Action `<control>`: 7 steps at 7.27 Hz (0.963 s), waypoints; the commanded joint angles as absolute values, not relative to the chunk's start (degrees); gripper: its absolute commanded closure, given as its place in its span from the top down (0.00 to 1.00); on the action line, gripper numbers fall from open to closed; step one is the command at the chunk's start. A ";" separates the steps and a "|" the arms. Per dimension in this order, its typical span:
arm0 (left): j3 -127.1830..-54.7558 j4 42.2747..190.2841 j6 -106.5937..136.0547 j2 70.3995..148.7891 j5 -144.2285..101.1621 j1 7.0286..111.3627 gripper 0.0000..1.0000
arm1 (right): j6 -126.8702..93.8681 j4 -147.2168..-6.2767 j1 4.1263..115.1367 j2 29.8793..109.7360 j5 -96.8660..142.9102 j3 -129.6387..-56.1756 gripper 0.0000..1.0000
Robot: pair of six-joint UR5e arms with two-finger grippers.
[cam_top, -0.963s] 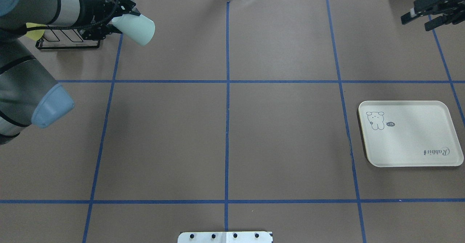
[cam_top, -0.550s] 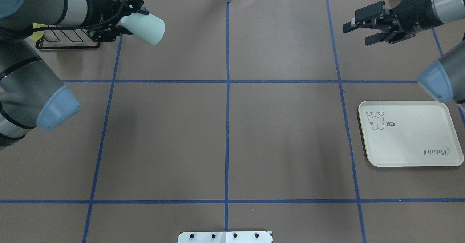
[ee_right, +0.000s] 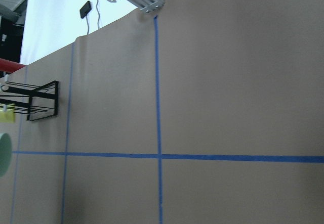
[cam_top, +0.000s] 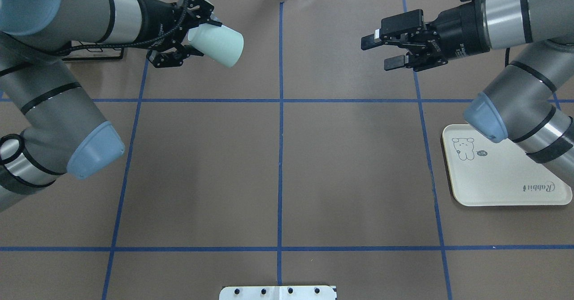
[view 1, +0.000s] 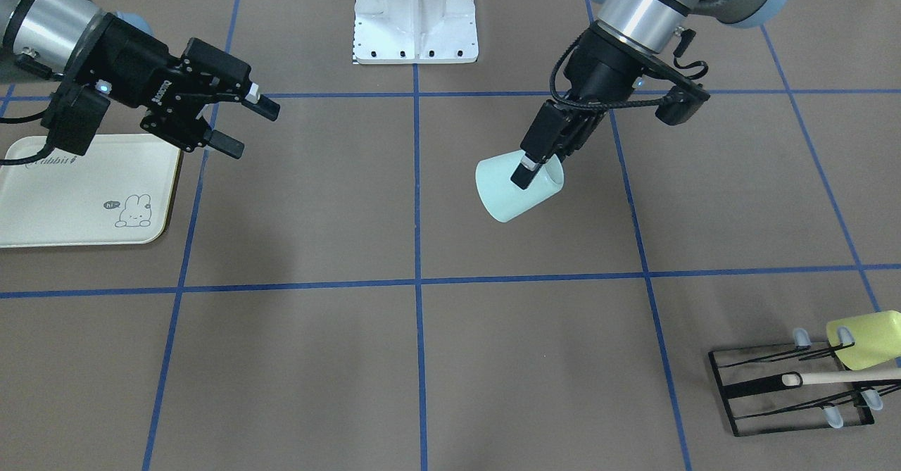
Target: Left arm grabs green cup and hands to right arm on tray
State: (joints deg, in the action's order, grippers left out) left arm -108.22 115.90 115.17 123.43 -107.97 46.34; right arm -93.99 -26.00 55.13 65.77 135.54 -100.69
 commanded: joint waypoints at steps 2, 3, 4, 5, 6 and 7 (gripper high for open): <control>-112.91 115.66 125.84 126.56 -109.24 43.33 0.12 | -115.95 -6.93 48.98 63.63 124.77 -101.69 1.00; -114.07 115.75 129.17 126.48 -114.29 43.50 0.12 | -120.28 -2.24 47.91 63.55 122.28 -101.69 1.00; -115.30 116.54 133.64 126.65 -115.22 43.77 0.12 | -122.41 1.80 46.77 63.63 120.43 -101.69 1.00; -117.40 116.63 138.55 126.65 -115.22 44.29 0.10 | -125.65 5.93 45.89 63.72 117.63 -101.69 1.00; -118.38 116.72 144.35 126.74 -115.31 44.99 0.09 | -126.29 8.93 44.75 63.98 115.34 -101.69 1.00; -119.43 116.72 147.62 127.00 -115.40 45.87 0.09 | -126.30 11.14 43.52 64.07 113.40 -101.69 1.00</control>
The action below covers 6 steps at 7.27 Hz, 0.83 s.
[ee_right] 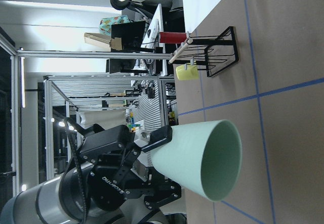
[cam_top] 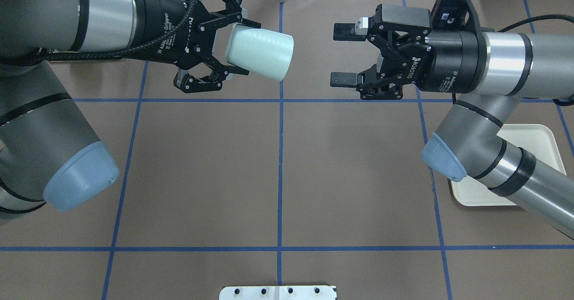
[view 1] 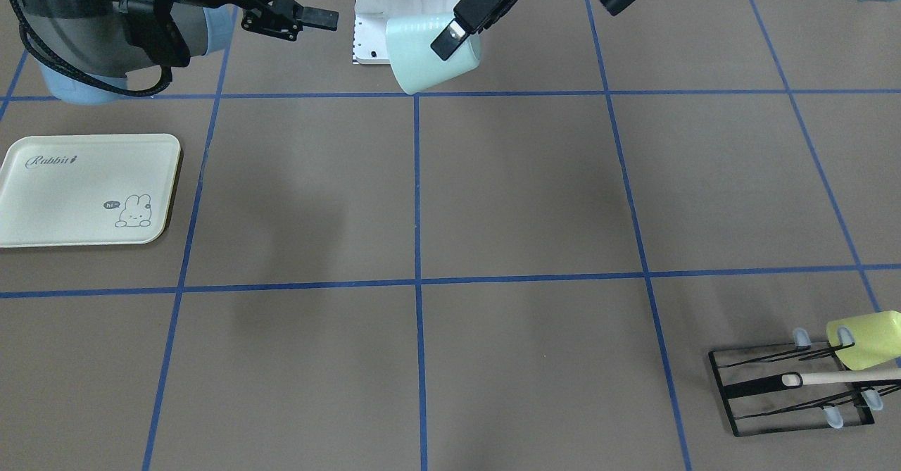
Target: Left arm grabs green cup and hands to right arm on tray
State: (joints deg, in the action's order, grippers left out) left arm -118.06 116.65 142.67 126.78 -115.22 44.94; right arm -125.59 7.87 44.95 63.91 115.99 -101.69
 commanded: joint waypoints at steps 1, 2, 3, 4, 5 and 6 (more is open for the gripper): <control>-120.40 116.72 150.53 127.09 -116.27 46.23 0.09 | -126.30 12.73 43.24 64.07 112.42 -101.69 1.00; -120.67 116.72 151.08 127.18 -118.72 46.23 0.09 | -126.30 14.57 42.63 64.07 110.58 -101.69 1.00; -121.37 116.72 151.43 127.35 -121.00 46.14 0.09 | -126.30 15.37 42.28 64.07 109.87 -101.69 1.00; -121.46 116.72 151.61 127.35 -122.77 45.79 0.09 | -126.30 15.47 41.84 63.99 109.78 -101.69 1.00; -121.20 116.72 151.61 127.61 -123.31 45.53 0.09 | -126.30 16.60 40.88 63.98 108.73 -101.52 0.99; -121.03 116.72 151.70 127.79 -123.31 45.53 0.10 | -126.30 16.70 40.43 63.98 108.55 -101.51 0.99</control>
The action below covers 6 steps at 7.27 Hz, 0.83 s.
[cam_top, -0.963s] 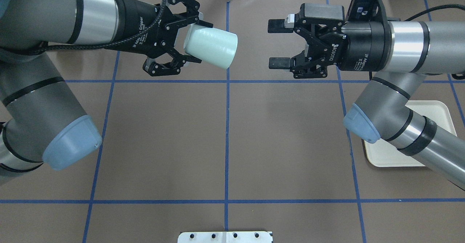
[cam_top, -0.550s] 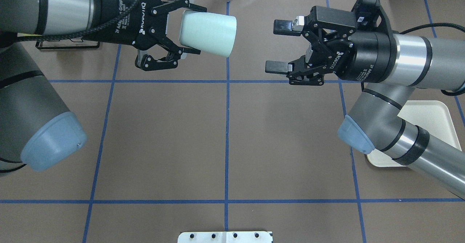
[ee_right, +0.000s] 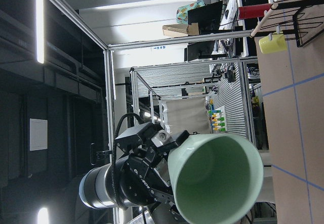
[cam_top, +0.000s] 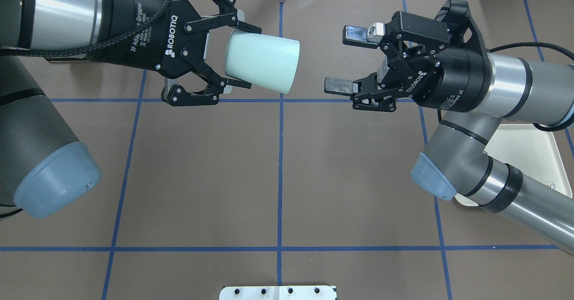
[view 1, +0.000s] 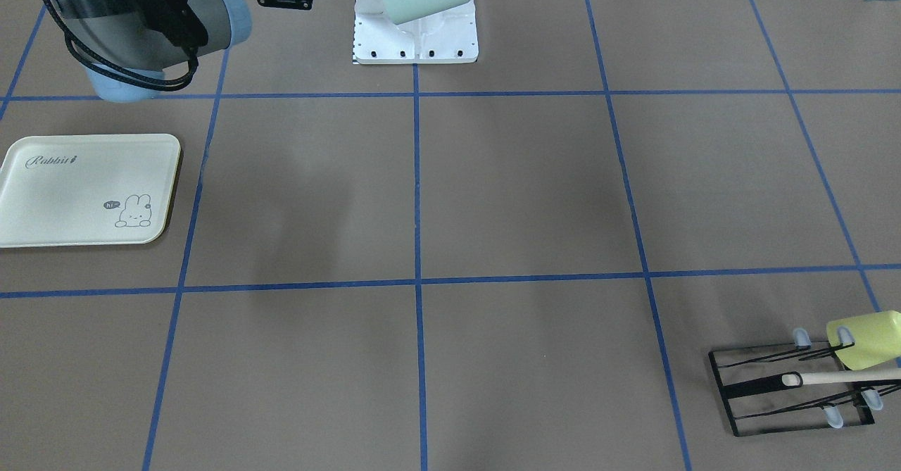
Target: Left arm grabs green cup and hands to right arm on tray
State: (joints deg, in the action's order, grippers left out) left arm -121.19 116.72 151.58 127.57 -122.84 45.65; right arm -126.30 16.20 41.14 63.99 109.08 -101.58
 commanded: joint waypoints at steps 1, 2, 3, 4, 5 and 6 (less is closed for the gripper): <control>-120.59 116.72 151.61 127.79 -123.31 45.35 0.09 | -126.30 16.70 40.26 63.98 108.54 -101.51 0.99; -120.41 116.72 151.70 127.79 -123.31 45.00 0.10 | -126.30 16.70 40.17 63.90 108.54 -101.51 0.99; -120.41 116.72 151.61 127.79 -123.31 44.13 0.10 | -126.30 16.70 40.17 63.90 108.54 -101.51 0.99; -120.24 116.72 151.70 127.88 -123.31 43.95 0.10 | -126.30 16.70 40.17 63.81 108.20 -101.51 0.99; -120.32 116.72 151.70 127.88 -123.31 43.60 0.10 | -126.21 16.70 40.17 63.98 108.11 -101.51 0.99; -120.32 116.72 151.70 128.14 -123.31 42.29 0.10 | -126.21 16.70 40.17 64.16 108.11 -101.43 0.99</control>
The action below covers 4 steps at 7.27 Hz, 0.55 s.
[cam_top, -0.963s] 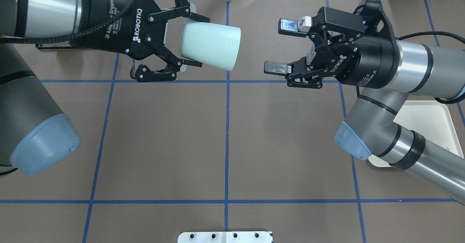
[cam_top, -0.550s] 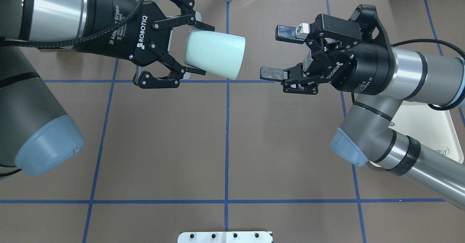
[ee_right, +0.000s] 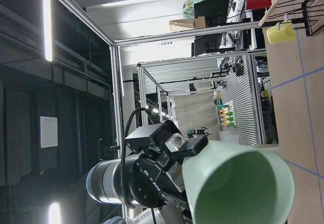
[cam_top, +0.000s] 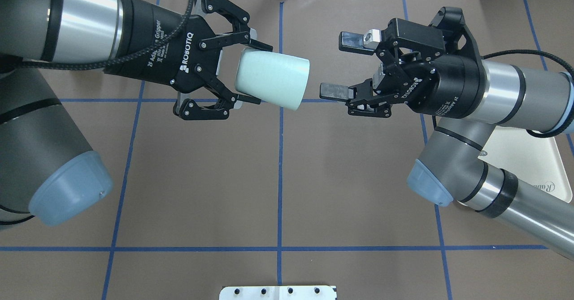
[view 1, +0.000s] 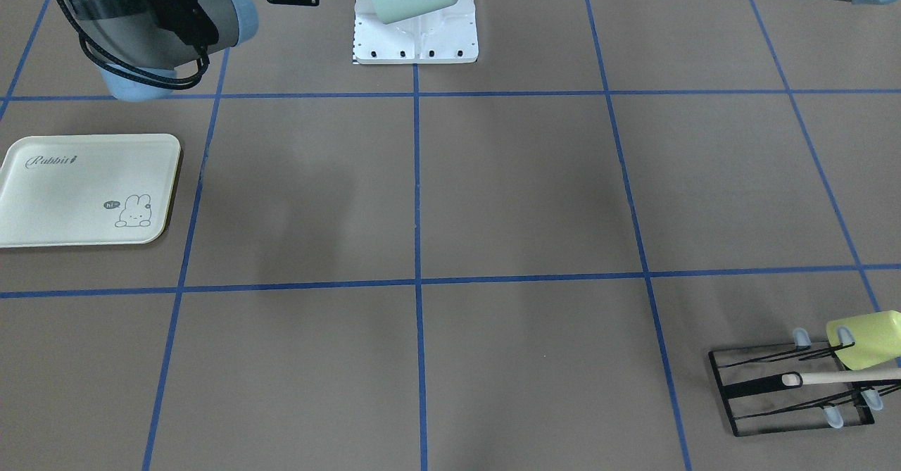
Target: Left arm grabs green cup and hands to right arm on tray
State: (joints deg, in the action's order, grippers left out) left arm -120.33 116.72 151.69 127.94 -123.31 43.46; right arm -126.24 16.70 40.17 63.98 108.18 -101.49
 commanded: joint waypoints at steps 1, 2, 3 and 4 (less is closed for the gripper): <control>-119.97 116.72 151.70 129.01 -123.14 41.41 0.10 | -126.21 16.70 39.99 64.16 108.11 -101.34 0.99; -119.19 116.72 151.70 129.72 -123.22 40.87 0.10 | -126.21 16.70 39.73 64.16 108.11 -101.08 0.99; -118.74 116.72 151.61 129.99 -122.96 40.17 0.10 | -126.21 16.70 39.55 64.25 108.11 -100.99 0.99; -118.22 116.72 151.52 130.43 -122.87 39.99 0.10 | -126.21 16.70 39.55 64.25 108.11 -100.99 0.99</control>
